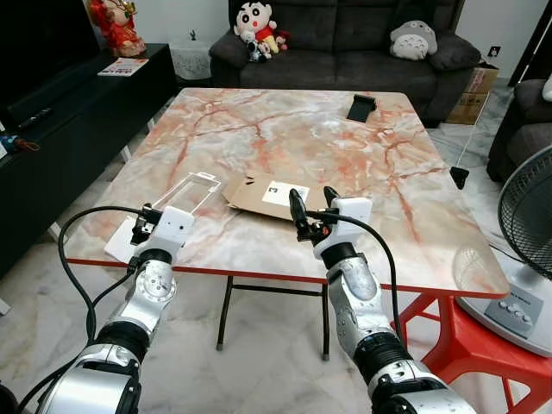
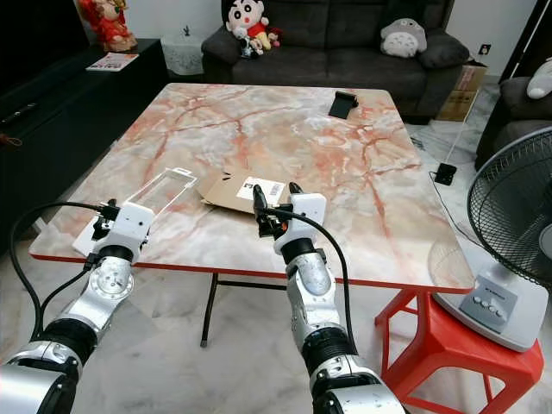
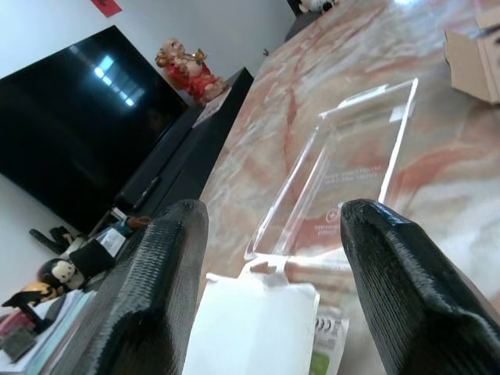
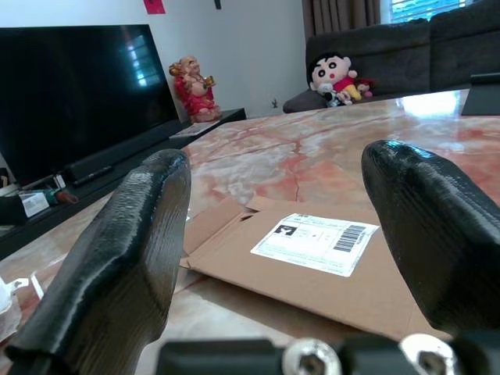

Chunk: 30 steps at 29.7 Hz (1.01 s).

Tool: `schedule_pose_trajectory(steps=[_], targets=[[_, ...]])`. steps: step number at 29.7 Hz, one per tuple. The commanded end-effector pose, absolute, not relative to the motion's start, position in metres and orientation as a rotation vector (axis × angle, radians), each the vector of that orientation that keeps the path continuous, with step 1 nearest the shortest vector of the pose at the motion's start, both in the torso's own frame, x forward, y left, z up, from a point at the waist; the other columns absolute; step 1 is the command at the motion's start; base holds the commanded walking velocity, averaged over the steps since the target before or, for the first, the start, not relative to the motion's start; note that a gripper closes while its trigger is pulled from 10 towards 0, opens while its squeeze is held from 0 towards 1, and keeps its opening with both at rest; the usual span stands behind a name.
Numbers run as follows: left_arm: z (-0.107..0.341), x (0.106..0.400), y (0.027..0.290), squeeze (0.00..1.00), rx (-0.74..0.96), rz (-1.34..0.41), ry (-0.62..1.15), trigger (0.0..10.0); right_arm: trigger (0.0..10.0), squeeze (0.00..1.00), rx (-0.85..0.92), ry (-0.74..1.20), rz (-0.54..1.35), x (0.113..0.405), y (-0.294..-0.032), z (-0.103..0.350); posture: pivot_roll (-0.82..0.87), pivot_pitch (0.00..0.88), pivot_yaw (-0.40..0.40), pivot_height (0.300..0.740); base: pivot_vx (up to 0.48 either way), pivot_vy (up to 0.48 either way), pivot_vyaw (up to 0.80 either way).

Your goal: Picking trash to rubbish bin

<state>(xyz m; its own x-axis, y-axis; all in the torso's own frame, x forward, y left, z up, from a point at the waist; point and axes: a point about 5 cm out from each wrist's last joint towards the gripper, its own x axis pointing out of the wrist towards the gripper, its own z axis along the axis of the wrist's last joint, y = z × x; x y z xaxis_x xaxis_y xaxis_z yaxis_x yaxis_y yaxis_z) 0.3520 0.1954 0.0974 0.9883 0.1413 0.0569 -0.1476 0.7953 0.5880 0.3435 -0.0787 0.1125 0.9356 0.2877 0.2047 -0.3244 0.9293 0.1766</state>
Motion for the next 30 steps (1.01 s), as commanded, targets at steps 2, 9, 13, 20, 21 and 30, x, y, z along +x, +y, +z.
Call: schedule_pose_trajectory(steps=[2,9,13,20,21,30], targets=[[0.102,0.358,0.192,0.00,0.672,0.134,0.011,10.0,10.0,0.00,0.209,-0.175,0.319,0.344,-0.078,0.114,-0.03,0.000,0.015,0.740,0.000,0.000,0.00],[0.100,0.358,0.188,0.00,0.692,0.127,0.030,10.0,10.0,0.00,0.208,-0.173,0.320,0.344,-0.078,0.113,-0.03,0.000,0.014,0.740,0.000,0.000,0.00],[0.099,0.362,0.182,0.30,0.678,0.098,0.065,10.0,10.0,0.00,0.208,-0.170,0.323,0.343,-0.079,0.113,-0.03,0.000,0.008,0.740,0.000,0.000,0.00],[0.099,0.367,0.177,0.00,0.683,0.074,0.134,10.0,10.0,0.00,0.206,-0.170,0.319,0.344,-0.080,0.113,-0.03,0.008,0.008,0.740,0.000,0.000,0.00],[0.099,0.368,0.176,0.00,0.674,0.069,0.137,10.0,10.0,0.00,0.206,-0.171,0.319,0.344,-0.080,0.113,-0.03,0.012,0.007,0.740,0.000,0.000,0.00],[0.099,0.369,0.174,0.00,0.665,0.070,0.150,10.0,10.0,0.00,0.203,-0.170,0.323,0.344,-0.081,0.113,-0.03,0.017,0.006,0.740,0.000,0.000,0.00]])
